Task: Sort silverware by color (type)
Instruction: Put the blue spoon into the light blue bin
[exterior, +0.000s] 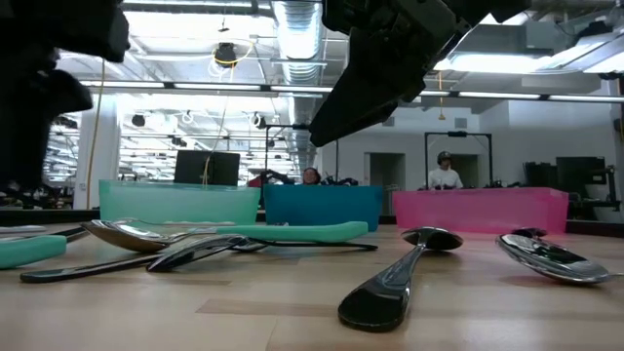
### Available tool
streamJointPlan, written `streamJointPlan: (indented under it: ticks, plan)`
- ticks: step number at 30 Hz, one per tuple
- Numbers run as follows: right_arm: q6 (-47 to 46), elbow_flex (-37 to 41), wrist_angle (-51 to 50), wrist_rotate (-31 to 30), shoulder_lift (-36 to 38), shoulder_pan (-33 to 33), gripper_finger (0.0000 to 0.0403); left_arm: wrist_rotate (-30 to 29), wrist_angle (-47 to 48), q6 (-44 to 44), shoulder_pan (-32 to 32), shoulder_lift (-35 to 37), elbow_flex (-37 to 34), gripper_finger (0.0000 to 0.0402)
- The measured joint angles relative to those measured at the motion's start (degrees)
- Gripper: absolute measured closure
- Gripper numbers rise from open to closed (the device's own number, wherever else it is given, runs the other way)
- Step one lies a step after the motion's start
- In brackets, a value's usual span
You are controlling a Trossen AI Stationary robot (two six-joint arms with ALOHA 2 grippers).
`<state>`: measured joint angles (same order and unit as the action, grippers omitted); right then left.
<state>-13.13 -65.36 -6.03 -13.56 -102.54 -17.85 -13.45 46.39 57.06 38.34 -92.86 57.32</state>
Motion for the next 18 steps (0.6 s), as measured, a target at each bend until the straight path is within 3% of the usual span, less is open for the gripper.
streamJointPlan:
  ticks: [3,10,18]
  plan:
    - [-0.08,0.00,-0.08,-0.01,0.00,0.00,0.0205,3.36,-0.20,4.45,0.01,-1.01,0.21,0.0255]
    - [-0.04,0.00,-0.35,-0.01,0.00,0.11,0.0205,4.24,-0.54,12.71,0.43,-1.07,-2.90,0.0255]
    - [-0.04,0.00,-0.35,0.00,0.00,0.74,0.0205,6.89,-10.63,16.24,0.43,-0.82,-8.49,0.0255]
